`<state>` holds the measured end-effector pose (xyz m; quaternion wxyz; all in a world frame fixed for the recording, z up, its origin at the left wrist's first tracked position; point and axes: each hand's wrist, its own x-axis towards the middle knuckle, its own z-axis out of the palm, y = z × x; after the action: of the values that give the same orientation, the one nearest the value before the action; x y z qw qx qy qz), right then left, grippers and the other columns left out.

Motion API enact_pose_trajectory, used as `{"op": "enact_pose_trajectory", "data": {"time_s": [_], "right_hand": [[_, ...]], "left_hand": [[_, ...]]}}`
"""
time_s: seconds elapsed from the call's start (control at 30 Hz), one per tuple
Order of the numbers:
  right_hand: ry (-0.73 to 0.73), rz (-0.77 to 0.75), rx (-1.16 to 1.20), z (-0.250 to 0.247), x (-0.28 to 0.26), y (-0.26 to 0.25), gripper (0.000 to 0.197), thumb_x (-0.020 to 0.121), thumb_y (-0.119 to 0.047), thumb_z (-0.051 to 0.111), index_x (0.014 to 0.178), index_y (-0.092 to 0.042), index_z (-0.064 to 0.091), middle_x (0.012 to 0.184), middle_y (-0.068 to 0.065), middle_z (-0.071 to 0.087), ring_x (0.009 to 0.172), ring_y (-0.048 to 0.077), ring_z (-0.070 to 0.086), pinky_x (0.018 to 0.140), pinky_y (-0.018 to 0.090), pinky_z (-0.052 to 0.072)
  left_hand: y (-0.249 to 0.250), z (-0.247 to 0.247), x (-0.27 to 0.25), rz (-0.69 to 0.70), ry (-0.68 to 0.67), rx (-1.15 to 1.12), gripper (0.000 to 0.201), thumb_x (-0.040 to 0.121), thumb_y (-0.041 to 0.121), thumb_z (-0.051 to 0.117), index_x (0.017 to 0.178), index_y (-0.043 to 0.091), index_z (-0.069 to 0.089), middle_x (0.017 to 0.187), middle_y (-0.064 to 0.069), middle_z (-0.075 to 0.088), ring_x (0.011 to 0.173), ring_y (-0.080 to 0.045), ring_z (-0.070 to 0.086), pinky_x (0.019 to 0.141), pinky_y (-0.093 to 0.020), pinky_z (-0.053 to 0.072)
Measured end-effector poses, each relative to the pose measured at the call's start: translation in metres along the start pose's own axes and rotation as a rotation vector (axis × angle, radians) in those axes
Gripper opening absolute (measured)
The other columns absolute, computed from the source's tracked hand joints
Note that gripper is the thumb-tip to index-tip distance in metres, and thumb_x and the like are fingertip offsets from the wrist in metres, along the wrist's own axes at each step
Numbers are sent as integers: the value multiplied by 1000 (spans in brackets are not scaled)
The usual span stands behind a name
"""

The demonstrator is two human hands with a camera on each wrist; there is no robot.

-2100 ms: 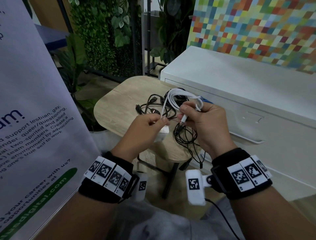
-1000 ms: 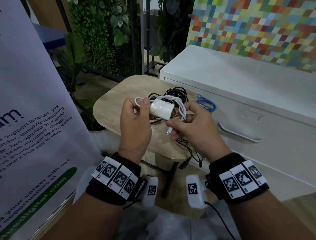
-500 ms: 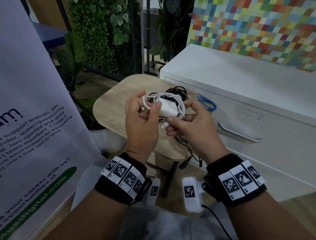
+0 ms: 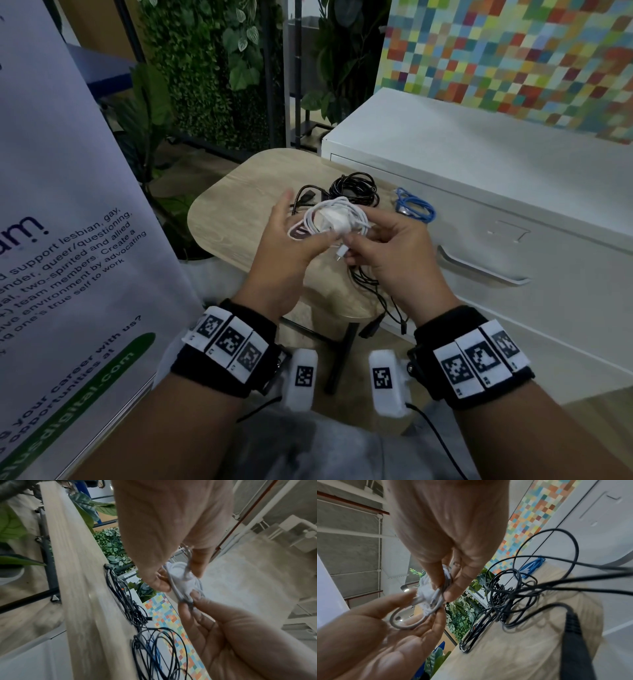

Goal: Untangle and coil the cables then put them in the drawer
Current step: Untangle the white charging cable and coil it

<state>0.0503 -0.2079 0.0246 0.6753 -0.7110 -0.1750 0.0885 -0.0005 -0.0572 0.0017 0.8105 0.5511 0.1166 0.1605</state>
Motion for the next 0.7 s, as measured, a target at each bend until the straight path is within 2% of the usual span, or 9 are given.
{"op": "enact_pose_trajectory", "data": {"time_s": [0.07, 0.13, 0.2, 0.27, 0.37, 0.5, 0.57, 0.63, 0.7], "right_hand": [[17, -23, -24, -2, 2, 1, 35, 89, 0, 77, 117, -21, 77, 91, 9, 79, 81, 37, 75, 77, 51, 64], [28, -32, 0, -3, 3, 1, 33, 88, -1, 77, 117, -18, 78, 92, 15, 77, 76, 32, 75, 75, 46, 65], [29, -12, 95, -4, 3, -1, 32, 88, 0, 77, 116, -15, 78, 95, 24, 74, 73, 26, 73, 72, 38, 64], [24, 13, 189, -1, 3, -3, 29, 88, 0, 76, 113, -14, 79, 93, 23, 74, 74, 25, 73, 70, 33, 64], [15, 53, 251, 9, 1, -2, 22, 88, 2, 75, 109, -3, 75, 88, 20, 76, 70, 23, 73, 65, 31, 63], [3, 73, 249, 22, -4, 0, 16, 89, 4, 74, 104, 7, 67, 80, 18, 69, 64, 20, 70, 61, 31, 61], [9, 61, 233, 22, -3, -2, 17, 89, 4, 74, 104, 8, 66, 84, 25, 69, 64, 22, 70, 61, 32, 61], [46, 39, 201, 20, -2, -4, 17, 89, 4, 74, 104, 7, 66, 90, 27, 71, 65, 25, 71, 62, 34, 61], [107, 11, 196, 15, 0, -3, 13, 89, 5, 74, 100, 3, 67, 83, 14, 73, 68, 29, 73, 64, 37, 63]], "left_hand": [[7, -6, 0, -61, -92, -74, 57, 90, 5, 70, 145, 5, 55, 138, -21, 64, 120, -26, 65, 104, -39, 51], [9, -10, -2, -41, -137, -63, 44, 94, 7, 66, 137, 4, 62, 133, -19, 68, 115, -27, 66, 100, -38, 53], [8, -12, -2, 74, -90, 110, 39, 96, 2, 66, 134, 11, 66, 124, -12, 73, 103, -20, 70, 83, -32, 58], [3, -11, -2, 199, 2, 280, 34, 94, 4, 71, 125, 17, 71, 110, -8, 74, 80, -13, 68, 65, -28, 55], [-2, 0, -3, 347, 189, 325, 12, 94, 12, 74, 101, 13, 65, 87, -1, 71, 70, -9, 64, 61, -28, 52], [-2, 16, -2, 388, 303, 277, 26, 93, 23, 74, 84, 19, 51, 72, 10, 61, 68, -9, 63, 65, -30, 54], [-1, 15, -1, 358, 303, 232, 25, 91, 24, 73, 81, 19, 51, 74, -2, 62, 70, -14, 64, 66, -34, 56], [2, 12, 0, 268, 219, 132, 15, 92, 14, 70, 89, 8, 57, 86, -28, 65, 75, -23, 68, 69, -39, 58], [4, 7, -1, 159, 87, 60, 12, 93, 3, 67, 104, 0, 62, 104, -33, 68, 88, -31, 72, 77, -40, 60]]}}
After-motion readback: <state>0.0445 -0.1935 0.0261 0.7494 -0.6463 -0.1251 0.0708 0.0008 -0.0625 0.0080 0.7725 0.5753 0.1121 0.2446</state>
